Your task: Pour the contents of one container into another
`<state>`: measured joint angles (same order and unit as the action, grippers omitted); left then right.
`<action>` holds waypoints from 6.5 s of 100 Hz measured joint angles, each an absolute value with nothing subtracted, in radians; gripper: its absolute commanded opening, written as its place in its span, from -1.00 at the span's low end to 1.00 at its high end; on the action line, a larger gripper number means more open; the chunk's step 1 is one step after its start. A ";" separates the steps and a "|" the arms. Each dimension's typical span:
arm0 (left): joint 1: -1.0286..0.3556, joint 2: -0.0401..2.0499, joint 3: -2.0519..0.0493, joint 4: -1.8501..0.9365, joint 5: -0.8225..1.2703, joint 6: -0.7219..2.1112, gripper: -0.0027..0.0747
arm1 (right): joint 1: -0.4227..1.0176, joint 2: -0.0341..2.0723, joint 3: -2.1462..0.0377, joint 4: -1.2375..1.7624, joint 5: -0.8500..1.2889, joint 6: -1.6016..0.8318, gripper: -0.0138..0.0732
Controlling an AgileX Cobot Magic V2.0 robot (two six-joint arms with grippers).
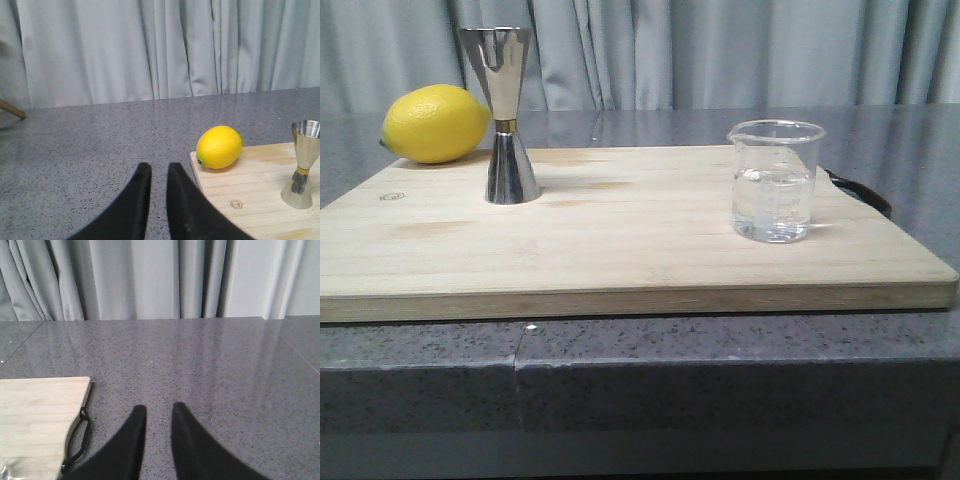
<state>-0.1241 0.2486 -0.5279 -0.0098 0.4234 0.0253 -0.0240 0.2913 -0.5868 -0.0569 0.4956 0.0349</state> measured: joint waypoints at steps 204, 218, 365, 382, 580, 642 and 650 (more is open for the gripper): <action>-0.062 1.086 -0.793 -0.936 0.819 0.934 0.42 | -0.024 0.524 -0.756 0.027 0.805 0.035 0.54; 0.028 1.192 -0.793 -1.187 0.922 1.211 0.42 | -0.024 0.524 -0.756 0.027 0.805 0.035 0.54; -0.146 1.762 -0.914 -1.770 1.158 2.248 0.10 | -0.024 0.524 -0.756 0.035 0.787 0.035 0.54; -0.146 1.762 -0.914 -1.770 1.158 2.250 -0.22 | -0.024 0.524 -0.756 0.035 0.787 0.035 0.54; -0.146 1.702 -0.923 -1.767 1.155 2.217 -0.34 | 0.167 0.822 -0.756 0.811 0.621 -0.733 0.53; -0.146 1.702 -0.923 -1.767 1.155 2.217 -0.34 | 0.483 0.731 -0.459 0.152 0.008 -0.083 0.53; -0.146 1.702 -0.923 -1.767 1.155 2.217 -0.34 | 0.493 0.731 -0.397 0.089 -0.089 -0.061 0.53</action>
